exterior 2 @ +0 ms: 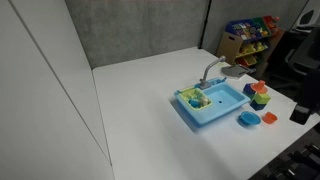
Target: Pick up the orange cup and put it in the sink
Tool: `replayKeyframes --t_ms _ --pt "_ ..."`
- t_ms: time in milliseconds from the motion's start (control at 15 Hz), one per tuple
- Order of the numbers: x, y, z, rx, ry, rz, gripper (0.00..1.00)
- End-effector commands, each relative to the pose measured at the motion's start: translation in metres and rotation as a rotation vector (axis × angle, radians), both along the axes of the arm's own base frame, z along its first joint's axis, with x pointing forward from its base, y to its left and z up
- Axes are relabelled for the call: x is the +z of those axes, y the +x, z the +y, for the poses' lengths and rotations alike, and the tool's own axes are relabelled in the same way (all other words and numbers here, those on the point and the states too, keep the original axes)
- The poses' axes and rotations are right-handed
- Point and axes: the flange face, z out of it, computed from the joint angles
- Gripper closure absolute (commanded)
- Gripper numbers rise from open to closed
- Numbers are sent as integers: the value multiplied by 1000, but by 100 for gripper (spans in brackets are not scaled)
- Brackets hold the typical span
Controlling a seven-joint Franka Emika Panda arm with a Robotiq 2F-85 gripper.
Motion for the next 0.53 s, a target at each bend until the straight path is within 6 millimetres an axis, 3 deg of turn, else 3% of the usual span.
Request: replayKeyframes --t_ms 0,467 --pt "1 0 0 0 0 1 0" --pt "-1 20 3 -7 -48 -12 0"
